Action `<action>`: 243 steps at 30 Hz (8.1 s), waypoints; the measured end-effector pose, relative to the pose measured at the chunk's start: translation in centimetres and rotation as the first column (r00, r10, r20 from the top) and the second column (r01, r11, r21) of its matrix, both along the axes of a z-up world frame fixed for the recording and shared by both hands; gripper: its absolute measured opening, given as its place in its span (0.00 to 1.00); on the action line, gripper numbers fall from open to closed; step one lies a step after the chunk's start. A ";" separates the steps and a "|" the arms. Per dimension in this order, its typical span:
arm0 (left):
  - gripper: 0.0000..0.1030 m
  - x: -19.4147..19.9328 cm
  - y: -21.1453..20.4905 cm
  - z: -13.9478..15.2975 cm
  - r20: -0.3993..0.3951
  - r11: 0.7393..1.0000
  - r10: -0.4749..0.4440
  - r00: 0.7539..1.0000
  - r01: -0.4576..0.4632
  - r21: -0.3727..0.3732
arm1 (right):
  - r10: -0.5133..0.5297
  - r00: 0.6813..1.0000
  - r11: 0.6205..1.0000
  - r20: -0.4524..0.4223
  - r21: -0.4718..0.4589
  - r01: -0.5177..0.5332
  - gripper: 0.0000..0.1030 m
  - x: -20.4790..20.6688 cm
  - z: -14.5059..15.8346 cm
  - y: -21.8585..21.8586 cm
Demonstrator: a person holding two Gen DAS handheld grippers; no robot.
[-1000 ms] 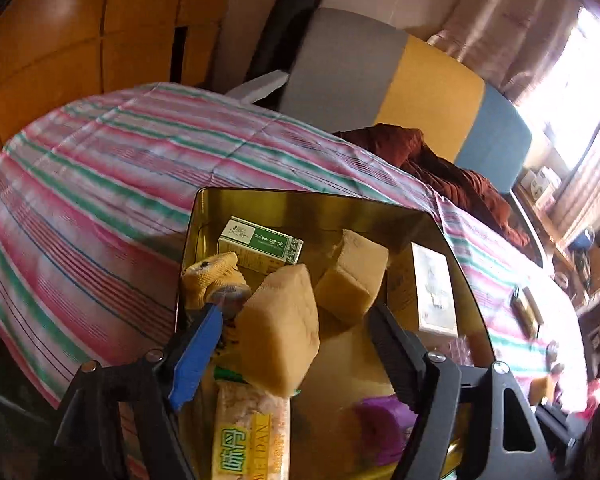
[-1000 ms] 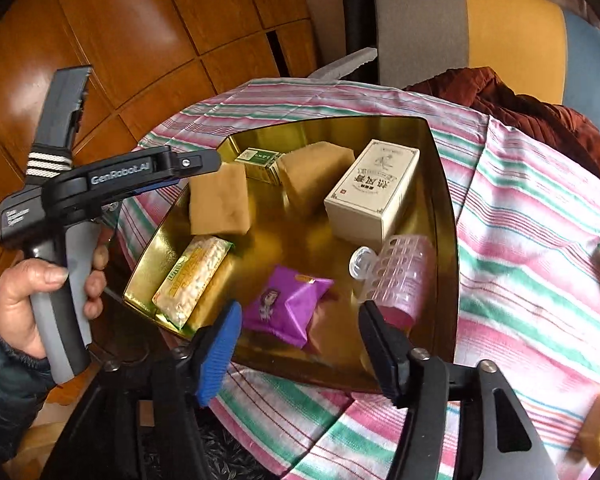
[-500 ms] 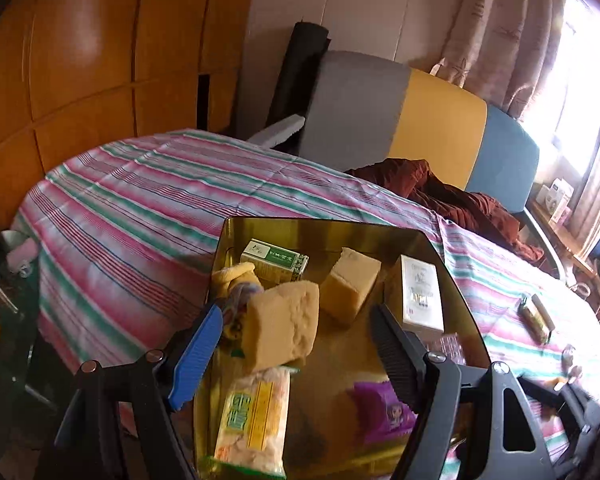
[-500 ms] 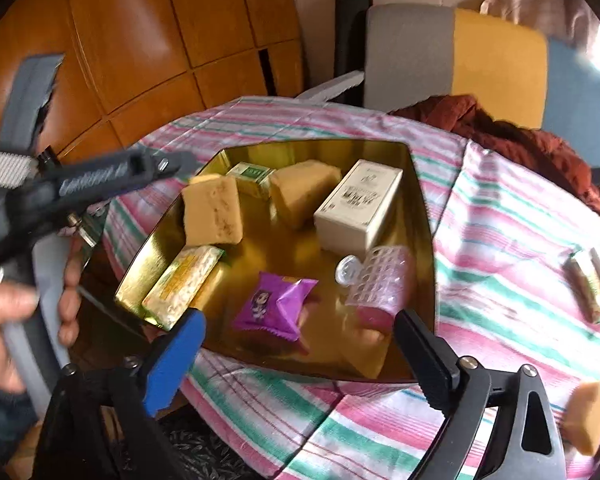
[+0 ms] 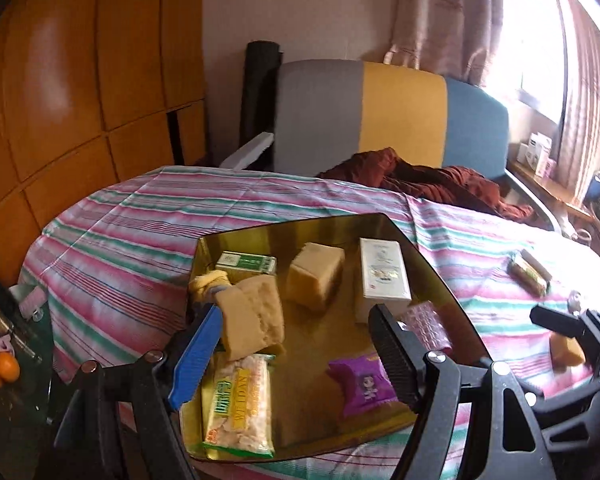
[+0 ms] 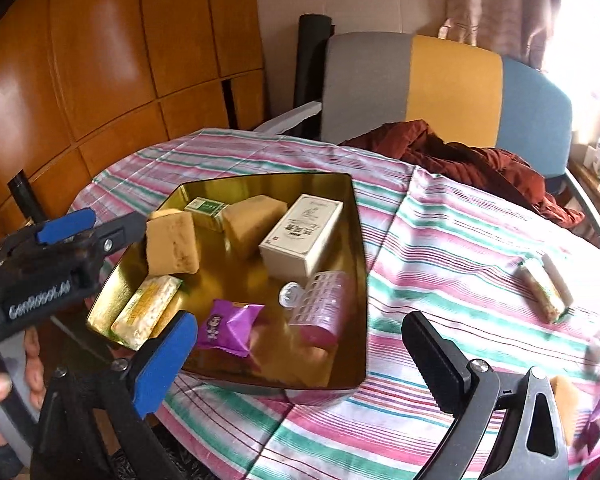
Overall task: Organize objects
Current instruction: 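Move both tools back from the tray toward the remaining items, then grasp the WEIDAN cracker pack with the left tool while the right tool grasps the white eraser sponge, then carry the cracker pack and white sponge into the gold tray and open both tools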
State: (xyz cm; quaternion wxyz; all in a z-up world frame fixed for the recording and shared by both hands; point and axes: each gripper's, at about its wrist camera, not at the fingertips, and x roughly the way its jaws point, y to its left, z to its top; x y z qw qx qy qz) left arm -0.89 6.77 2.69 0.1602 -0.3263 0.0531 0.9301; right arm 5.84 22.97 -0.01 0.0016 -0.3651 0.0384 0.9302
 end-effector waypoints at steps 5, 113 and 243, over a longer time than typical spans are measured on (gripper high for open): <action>0.75 0.5 1.2 -0.1 0.009 0.999 -0.031 0.999 0.031 -0.016 | -0.045 0.999 0.999 0.002 -0.001 0.045 1.00 0.4 0.1 1.6; 0.47 0.0 30.6 -10.2 0.401 0.819 -0.541 0.739 0.572 0.049 | -0.495 0.825 0.867 0.274 0.098 0.488 1.00 0.4 -2.7 35.4; 0.45 -3.2 -0.5 -6.4 0.259 0.992 -0.078 0.963 0.050 0.114 | 0.005 0.998 0.968 0.069 -0.251 0.012 0.98 -6.6 0.1 0.7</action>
